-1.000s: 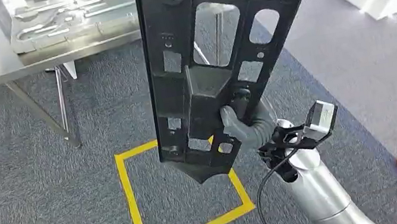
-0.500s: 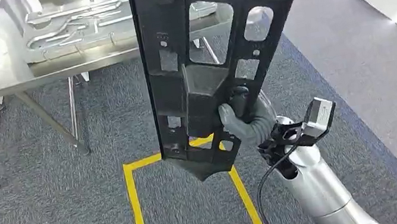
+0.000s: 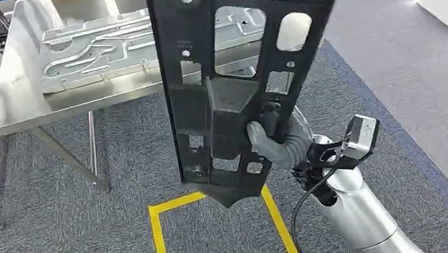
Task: Take the parts from the cabinet and place them on the table.
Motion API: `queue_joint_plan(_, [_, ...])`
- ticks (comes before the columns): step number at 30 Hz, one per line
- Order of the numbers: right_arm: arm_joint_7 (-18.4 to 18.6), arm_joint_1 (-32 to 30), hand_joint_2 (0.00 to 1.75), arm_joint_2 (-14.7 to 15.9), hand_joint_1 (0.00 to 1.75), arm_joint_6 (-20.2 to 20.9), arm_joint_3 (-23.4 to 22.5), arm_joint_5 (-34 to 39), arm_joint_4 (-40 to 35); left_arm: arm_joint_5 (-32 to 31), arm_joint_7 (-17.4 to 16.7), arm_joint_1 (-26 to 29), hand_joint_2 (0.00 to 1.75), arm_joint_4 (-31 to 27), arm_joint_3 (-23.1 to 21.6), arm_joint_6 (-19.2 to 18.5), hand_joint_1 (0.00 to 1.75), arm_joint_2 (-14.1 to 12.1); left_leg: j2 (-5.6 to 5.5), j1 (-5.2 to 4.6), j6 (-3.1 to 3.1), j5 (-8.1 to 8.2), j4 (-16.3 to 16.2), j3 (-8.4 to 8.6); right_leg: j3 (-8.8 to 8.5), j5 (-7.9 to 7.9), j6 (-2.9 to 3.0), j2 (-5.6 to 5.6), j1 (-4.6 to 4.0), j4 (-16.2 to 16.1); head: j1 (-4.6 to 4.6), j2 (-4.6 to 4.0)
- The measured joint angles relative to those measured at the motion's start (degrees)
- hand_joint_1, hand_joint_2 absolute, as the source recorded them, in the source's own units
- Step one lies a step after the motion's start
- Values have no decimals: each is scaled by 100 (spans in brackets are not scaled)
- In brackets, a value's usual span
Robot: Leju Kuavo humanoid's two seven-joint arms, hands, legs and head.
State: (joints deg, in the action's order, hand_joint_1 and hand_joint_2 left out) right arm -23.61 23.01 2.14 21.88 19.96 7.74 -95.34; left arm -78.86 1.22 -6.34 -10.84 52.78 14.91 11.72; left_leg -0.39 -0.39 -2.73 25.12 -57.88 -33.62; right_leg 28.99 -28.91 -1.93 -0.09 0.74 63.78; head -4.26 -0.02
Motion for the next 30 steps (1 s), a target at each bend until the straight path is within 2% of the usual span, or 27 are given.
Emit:
queue_joint_plan(1, [-5, 15, 175, 0, 166, 0, -9, 2, -2, -9, 0, 7, 175, 0, 0, 0, 0, 0, -2, 1, -27, 52, 59, 110, 263, 27, 9, 2, 0, 366, 2, 0])
queue_joint_plan(2, [-7, 6, 175, 0, 166, 2, -11, 7, -4, -15, 0, 11, 175, 0, 0, 0, 0, -2, -8, 3, -41, 95, 93, 205, 581, -68, 6, 3, -2, 739, 0, 0])
queue_joint_plan(4, [-7, -52, 175, 7, 166, 0, -31, 7, -13, -15, 0, 35, 175, 0, 0, -2, 0, -7, -51, 0, -53, 231, 113, 375, 1144, -546, -14, 4, -4, 1179, 0, 0])
queue_joint_plan(5, [-11, -74, 175, 9, 166, -2, -37, 11, -13, -13, 0, 41, 175, 0, 0, -2, 0, -11, -85, -1, -52, 315, 113, 467, 1312, -703, -17, 4, -4, 1180, 0, 0])
queue_joint_plan(6, [-13, -90, 175, 11, 166, 0, -39, 13, -13, -13, 0, 51, 175, 0, 0, -2, 0, -11, -105, -3, -45, 406, 116, 584, 1401, -726, -18, 4, -8, 1028, 0, 0])
queue_joint_plan(7, [-24, -99, 175, 11, 166, 0, -39, 13, -13, -11, 0, 65, 175, 0, 0, -4, 0, -11, -120, -3, -38, 498, 119, 702, 1406, -581, -3, 4, -23, 738, 0, 0])
queue_joint_plan(8, [-35, -102, 175, 11, 166, 2, -39, 13, -13, -7, 0, 78, 175, 0, 0, -4, 0, -11, -131, -3, -32, 589, 122, 835, 1358, -238, 39, 6, -63, 310, 0, 0])
queue_joint_plan(9, [-39, -106, 175, 11, 166, 2, -44, 13, -13, 4, 0, 93, 175, 0, 0, -7, 0, -11, -131, -5, -24, 689, 134, 906, 1311, 360, 134, 7, -110, -161, 0, 0])
queue_joint_plan(10, [-41, -120, 175, 11, 166, 4, -48, 13, -6, 4, 0, 104, 175, 15, 2, -15, 0, 7, -141, -14, -5, 767, 110, 995, 1344, 992, 190, 36, -156, -540, 2, 0])
queue_joint_plan(11, [-57, -139, 175, 11, 166, 7, -52, 13, -9, 13, 0, 109, 175, 15, 2, -15, 0, 13, -181, -26, 49, 854, 151, 1025, 1294, 1099, 189, 103, -164, -548, 4, 0])
queue_joint_plan(12, [-59, -149, 175, 11, 166, 7, -55, 13, -17, 22, 2, 109, 175, 15, 2, -17, 0, 11, -182, -25, 62, 902, 237, 1087, 1264, 1071, 199, 90, -173, -545, 2, 0])
queue_joint_plan(13, [-61, -141, 175, 11, 166, 7, -59, 13, -31, 26, 2, 108, 175, 15, 2, -17, 0, 7, -176, -27, 92, 835, 204, 1175, 1223, 1027, 235, 97, -154, -589, 2, 0])
queue_joint_plan(14, [-72, -133, 175, 7, 166, 11, -57, 13, -48, 30, 4, 106, 175, 13, 4, -17, 0, 4, -173, -38, 131, 731, 70, 1121, 1140, 981, 268, 81, -139, -616, 2, 0])
queue_joint_plan(15, [-81, -135, 175, -2, 166, 17, -57, 13, -65, 30, 2, 101, 175, 11, 4, -17, 0, -9, -144, -37, 164, 640, -221, 983, 1040, 935, 282, 78, -91, -674, 2, 0])
queue_joint_plan(16, [-90, -134, 175, -2, 166, 18, -57, 13, -70, 39, 9, 91, 175, 11, 7, -17, 0, -11, -73, -47, 193, 527, -654, 759, 942, 873, 305, 65, -92, -705, 2, 0])
queue_joint_plan(17, [-96, -134, 175, -2, 166, 20, -57, 13, -70, 41, 9, 83, 175, 11, 7, -17, 0, -11, -60, -22, 214, 570, -1086, 457, 862, 809, 329, 49, -84, -717, 2, 0])
queue_joint_plan(18, [-101, -141, 175, -2, 166, 26, -57, 13, -68, 61, 11, 84, 175, 11, 9, -17, 0, -13, -51, -4, 247, 786, -1414, 184, 780, 736, 323, 49, -75, -719, 2, 0])
queue_joint_plan(19, [-101, -149, 175, -2, 166, 31, -57, 13, -61, 90, 37, 77, 175, 9, 13, -15, 0, -15, -47, 11, 278, 1138, -1598, -25, 691, 659, 318, 46, -65, -719, 2, 0])
queue_joint_plan(20, [-107, -153, 175, -2, 166, 35, -57, 13, -46, 89, 39, 53, 175, 9, 15, -15, 0, -17, -36, 24, 306, 1438, -1621, -157, 595, 580, 310, 44, -55, -718, 2, 0])
queue_joint_plan(21, [-114, -151, 175, -2, 166, 35, -57, 13, -30, 94, 46, 48, 175, 9, 20, -9, 0, -17, -28, 38, 331, 1564, -1510, -213, 496, 509, 306, 45, -49, -717, 2, 0])
queue_joint_plan(22, [-125, -153, 175, -2, 166, 46, -57, 13, -15, 103, 55, 50, 175, 9, 24, 0, 0, -20, -17, 55, 354, 1458, -1242, -200, 379, 429, 297, 45, -46, -717, 2, 0])
queue_joint_plan(23, [-129, -152, 175, -2, 166, 61, -57, 13, -11, 107, 55, 55, 175, 11, 28, 0, 0, -20, -5, 67, 347, 1139, -879, -149, 273, 355, 283, 45, -43, -715, 2, 0])
queue_joint_plan(24, [-131, -151, 175, -2, 166, 70, -57, 13, -11, 107, 55, 67, 175, 11, 35, 2, 0, -20, 8, 74, 331, 595, -435, -94, 177, 280, 263, 44, -41, -716, 2, 0])
queue_joint_plan(25, [-133, -143, 175, -2, 166, 79, -57, 13, -2, 107, 57, 81, 175, 11, 42, 2, 0, -20, 34, 76, 299, -37, -50, -116, 135, 237, 238, 45, -45, -704, 4, 0])
queue_joint_plan(27, [-140, -156, 175, 0, 166, 77, -57, -11, 9, 105, 66, 70, 175, 11, 48, 0, 0, -24, 42, 24, 236, -119, -26, -62, 80, 120, 147, 73, -50, -661, 4, 0])
queue_joint_plan(29, [-142, -126, 175, 0, 166, 50, -59, -118, 4, 96, 109, 64, 175, 11, 48, -4, 0, -24, 18, 6, 181, -123, -11, -32, 34, 77, 81, 65, -42, -680, 2, 0])
queue_joint_plan(30, [-157, -87, 175, 0, 166, 17, -72, -223, -9, 98, 133, 49, 175, 11, 48, -13, 0, -22, 20, 54, 137, -158, 57, 6, 28, 31, 45, 70, -30, -652, 2, 0])
